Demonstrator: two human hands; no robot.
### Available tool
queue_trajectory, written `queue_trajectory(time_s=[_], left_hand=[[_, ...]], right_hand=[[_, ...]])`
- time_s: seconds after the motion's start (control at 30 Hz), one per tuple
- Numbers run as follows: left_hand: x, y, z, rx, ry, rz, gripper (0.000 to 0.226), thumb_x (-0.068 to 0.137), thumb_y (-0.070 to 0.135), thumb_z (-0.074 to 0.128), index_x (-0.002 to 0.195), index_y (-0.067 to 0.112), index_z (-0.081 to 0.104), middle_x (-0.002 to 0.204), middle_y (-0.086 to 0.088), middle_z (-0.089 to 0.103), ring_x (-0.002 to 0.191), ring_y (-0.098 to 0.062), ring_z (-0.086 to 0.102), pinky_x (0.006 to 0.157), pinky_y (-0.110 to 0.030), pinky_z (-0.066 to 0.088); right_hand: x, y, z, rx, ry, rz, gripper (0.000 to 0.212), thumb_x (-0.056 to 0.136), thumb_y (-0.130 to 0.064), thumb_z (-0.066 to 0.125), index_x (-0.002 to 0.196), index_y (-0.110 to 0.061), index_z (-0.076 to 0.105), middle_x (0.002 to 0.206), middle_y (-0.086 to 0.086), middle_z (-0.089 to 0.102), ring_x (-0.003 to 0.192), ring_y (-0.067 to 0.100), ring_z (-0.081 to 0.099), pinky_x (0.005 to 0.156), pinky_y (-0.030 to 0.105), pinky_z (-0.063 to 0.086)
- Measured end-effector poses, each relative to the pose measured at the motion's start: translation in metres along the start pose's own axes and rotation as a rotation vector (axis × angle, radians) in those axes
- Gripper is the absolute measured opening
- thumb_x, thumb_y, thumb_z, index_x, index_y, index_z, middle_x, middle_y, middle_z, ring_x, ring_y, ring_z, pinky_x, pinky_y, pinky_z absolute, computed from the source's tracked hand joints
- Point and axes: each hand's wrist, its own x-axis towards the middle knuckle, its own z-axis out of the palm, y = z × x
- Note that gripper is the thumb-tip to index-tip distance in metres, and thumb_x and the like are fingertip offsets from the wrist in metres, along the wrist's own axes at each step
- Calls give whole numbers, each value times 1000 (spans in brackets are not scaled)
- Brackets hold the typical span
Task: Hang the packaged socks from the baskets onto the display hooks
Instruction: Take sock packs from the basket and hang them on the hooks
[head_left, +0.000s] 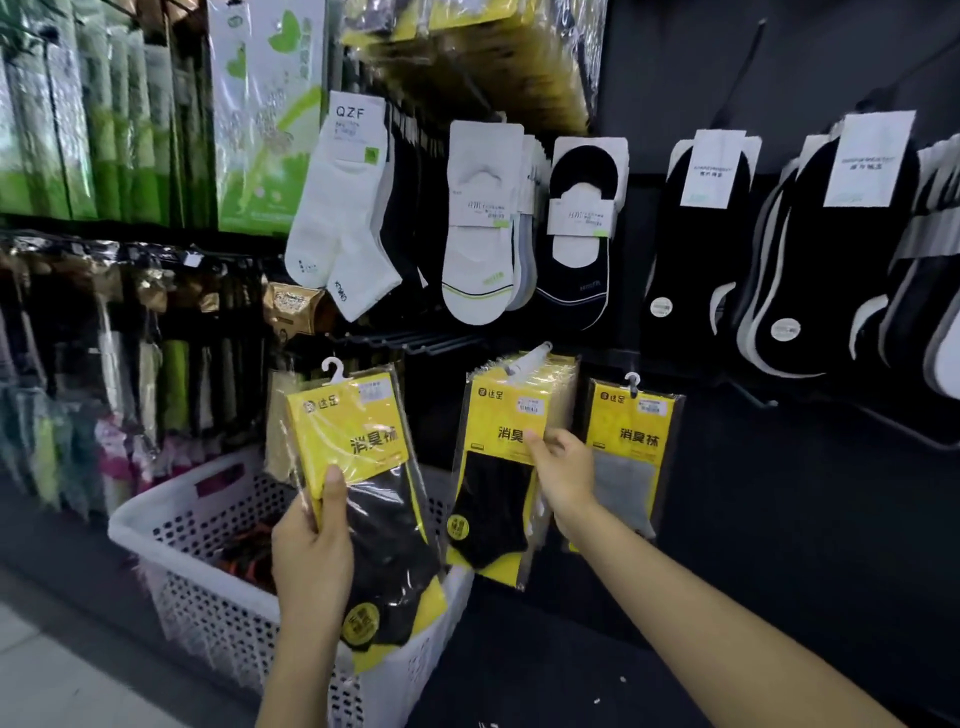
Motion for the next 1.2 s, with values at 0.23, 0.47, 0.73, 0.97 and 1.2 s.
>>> queue_trajectory(time_s=[0.23,0.47,0.73,0.97,1.2], left_hand=[[-13,4,20,-77,-165,-26,49,86,56,43,61,19,23,41,10,23,38,-5,22,41,-16,22],[-35,4,55,-156,-384,-160,49,82,60,46,60,18,34,50,10,28,49,-7,32,53,-23,31],[-58,12,80,-251,-587,-185,25,92,38,50,88,22,69,82,11,72,76,5,64,68,-5,45],[-88,24,100,-302,-863,-259,34,90,42,46,119,30,58,108,2,70,94,-12,68,80,-26,55],[-99,14,110,-274,-900,-281,65,71,65,48,132,41,46,135,9,55,124,-11,53,105,-41,43]], right_hand=[[-14,14,-18,35,108,58,21,87,-23,69,98,-9,58,91,1,59,90,17,57,82,30,49],[-58,-5,-50,147,-290,41,30,91,-41,53,106,-17,63,97,-3,68,91,10,65,85,27,53],[-77,1,-86,181,-205,36,13,91,-19,62,97,-9,65,95,10,74,92,25,68,88,39,52],[-65,14,-129,301,220,13,8,94,-20,57,96,-16,64,91,3,75,95,24,69,91,43,53],[-37,11,-132,188,198,-4,14,93,-23,60,102,-13,64,91,0,72,94,19,67,91,37,52]])
